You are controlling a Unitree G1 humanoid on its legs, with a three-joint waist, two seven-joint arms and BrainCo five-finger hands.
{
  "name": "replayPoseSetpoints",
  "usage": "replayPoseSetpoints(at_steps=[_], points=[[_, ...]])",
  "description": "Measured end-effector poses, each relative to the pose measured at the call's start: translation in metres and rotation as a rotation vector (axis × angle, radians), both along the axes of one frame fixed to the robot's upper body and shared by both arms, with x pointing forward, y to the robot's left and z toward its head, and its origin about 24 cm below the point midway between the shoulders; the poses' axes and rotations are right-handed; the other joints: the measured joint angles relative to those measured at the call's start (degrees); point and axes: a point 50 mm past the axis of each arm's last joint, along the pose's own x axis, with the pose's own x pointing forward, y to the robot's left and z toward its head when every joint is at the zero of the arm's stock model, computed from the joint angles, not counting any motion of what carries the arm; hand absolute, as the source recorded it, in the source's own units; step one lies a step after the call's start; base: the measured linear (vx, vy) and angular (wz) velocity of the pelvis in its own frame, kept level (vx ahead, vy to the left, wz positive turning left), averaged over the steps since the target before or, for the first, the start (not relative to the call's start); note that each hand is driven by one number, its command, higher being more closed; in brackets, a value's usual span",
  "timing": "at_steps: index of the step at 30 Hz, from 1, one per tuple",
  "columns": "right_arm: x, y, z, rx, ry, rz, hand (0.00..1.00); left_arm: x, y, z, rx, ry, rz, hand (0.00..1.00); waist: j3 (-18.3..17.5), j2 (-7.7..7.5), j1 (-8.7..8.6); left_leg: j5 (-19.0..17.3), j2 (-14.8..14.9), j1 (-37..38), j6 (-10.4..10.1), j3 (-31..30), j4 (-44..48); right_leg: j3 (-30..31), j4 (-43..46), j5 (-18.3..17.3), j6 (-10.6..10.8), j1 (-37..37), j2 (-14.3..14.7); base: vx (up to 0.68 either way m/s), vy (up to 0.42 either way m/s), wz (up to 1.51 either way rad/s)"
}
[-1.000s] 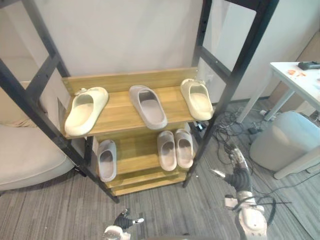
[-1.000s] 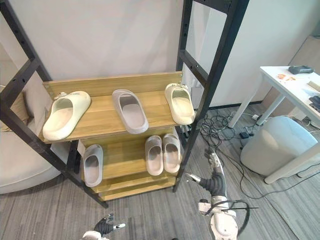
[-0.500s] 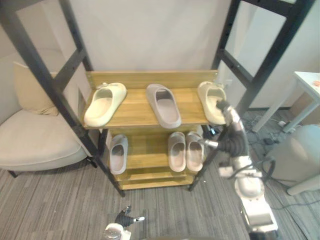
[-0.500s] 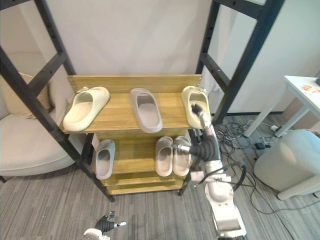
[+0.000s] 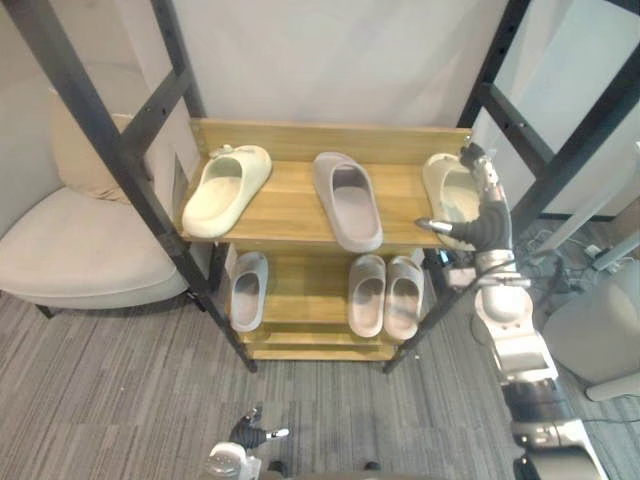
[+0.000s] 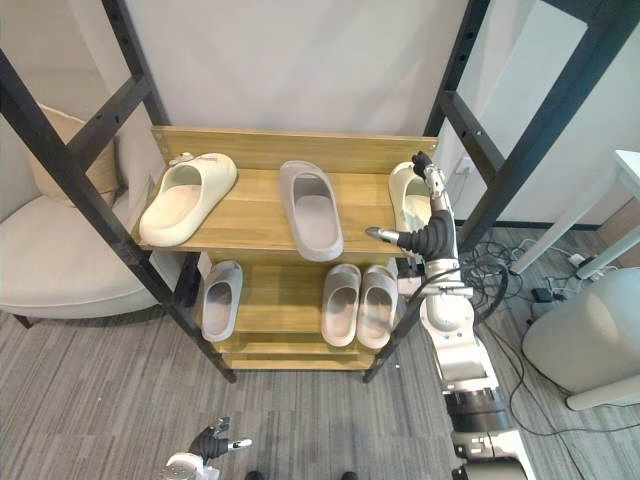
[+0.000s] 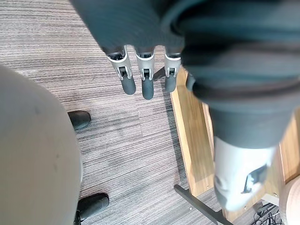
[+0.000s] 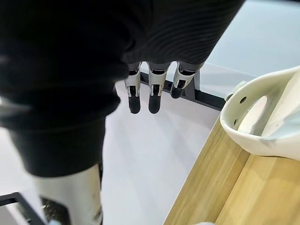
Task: Organize the slippers on the shoe rack
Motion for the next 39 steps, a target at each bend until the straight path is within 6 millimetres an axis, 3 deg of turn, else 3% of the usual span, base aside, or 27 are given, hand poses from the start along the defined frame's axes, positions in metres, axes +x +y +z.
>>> replayPoseSetpoints(at_steps=[5, 10, 21, 34, 35, 39], points=[[0.023, -0.014, 0.007, -0.025, 0.045, -0.066, 0.00, 0.002, 0.003, 0.002, -0.003, -0.014, 0.020, 0.00, 0.66, -0.35, 0.13, 0.42, -0.09, -0.88, 0.06, -1.70, -0.26, -1.19, 0.00, 0.10, -0.15, -0.17, -0.02, 0.02, -0.007, 0.17], [0.041, -0.015, 0.021, -0.013, 0.044, -0.095, 0.00, 0.006, 0.002, 0.003, -0.012, -0.032, 0.032, 0.00, 1.68, -0.03, 0.78, 0.55, -0.05, -0.97, 0.15, -2.19, -0.55, -1.98, -0.08, 0.39, -0.56, -0.12, 0.00, 0.02, -0.003, 0.07], [0.065, 0.000, 0.040, -0.022, 0.074, -0.050, 0.00, 0.014, 0.004, 0.008, -0.025, -0.078, 0.070, 0.00, 4.29, -0.16, 2.05, 1.32, -0.07, -1.96, 0.51, -3.29, -1.28, -3.21, -0.90, 2.25, -1.57, -0.42, 0.01, 0.01, 0.012, 0.06], [0.081, 0.012, 0.042, -0.062, 0.146, -0.015, 0.00, 0.019, 0.005, 0.011, -0.033, -0.104, 0.093, 0.00, 5.74, -0.22, 2.67, 2.21, 0.00, -3.03, 0.26, -5.18, -1.43, -5.07, -0.91, 2.55, -1.60, -0.46, 0.07, 0.00, 0.004, 0.08], [0.082, 0.012, 0.042, -0.061, 0.156, -0.019, 1.00, 0.019, 0.005, 0.011, -0.033, -0.104, 0.094, 0.00, 5.76, -0.24, 2.68, 2.62, 0.03, -2.96, 0.17, -5.28, -1.87, -5.26, -0.91, 2.55, -1.60, -0.49, 0.08, -0.02, -0.008, 0.05], [0.087, 0.011, 0.050, -0.060, 0.161, -0.027, 1.00, 0.021, 0.008, 0.012, -0.039, -0.115, 0.117, 0.00, 7.00, -0.45, 2.67, 4.45, 0.07, -2.64, -0.06, -5.68, -4.03, -5.42, -0.91, 2.55, -1.60, -1.04, 0.12, -0.04, -0.006, 0.04]])
